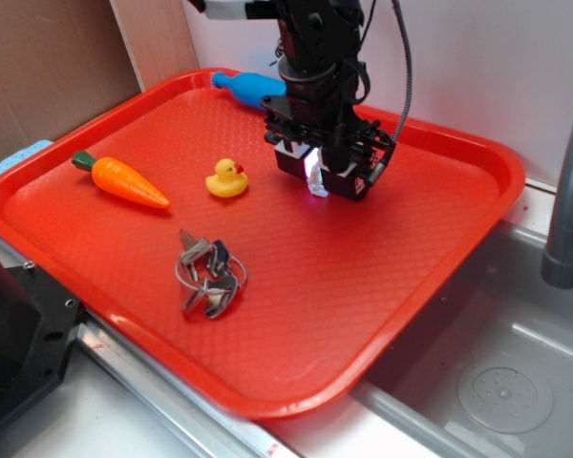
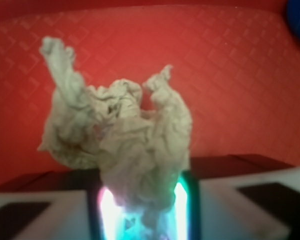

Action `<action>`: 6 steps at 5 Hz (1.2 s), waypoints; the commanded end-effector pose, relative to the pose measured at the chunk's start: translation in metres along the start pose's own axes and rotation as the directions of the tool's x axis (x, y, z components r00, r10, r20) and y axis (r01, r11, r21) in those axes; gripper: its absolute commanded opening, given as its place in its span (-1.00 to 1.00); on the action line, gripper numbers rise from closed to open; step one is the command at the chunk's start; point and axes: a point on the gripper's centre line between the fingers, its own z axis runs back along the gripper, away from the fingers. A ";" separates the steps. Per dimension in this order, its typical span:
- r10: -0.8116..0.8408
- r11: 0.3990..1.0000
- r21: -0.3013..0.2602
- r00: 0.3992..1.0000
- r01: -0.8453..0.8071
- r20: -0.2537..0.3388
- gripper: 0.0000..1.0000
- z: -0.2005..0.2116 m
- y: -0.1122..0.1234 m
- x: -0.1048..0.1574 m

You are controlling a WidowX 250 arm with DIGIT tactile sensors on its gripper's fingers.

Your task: Grab the white paper.

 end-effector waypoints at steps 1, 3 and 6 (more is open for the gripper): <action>0.006 0.999 0.045 0.999 -0.004 -0.035 -1.00 0.046 0.012 -0.014; -0.041 0.998 -0.059 0.993 0.034 -0.113 -1.00 0.124 0.042 -0.051; 0.070 0.996 -0.048 0.995 -0.073 -0.067 -1.00 0.167 0.095 -0.081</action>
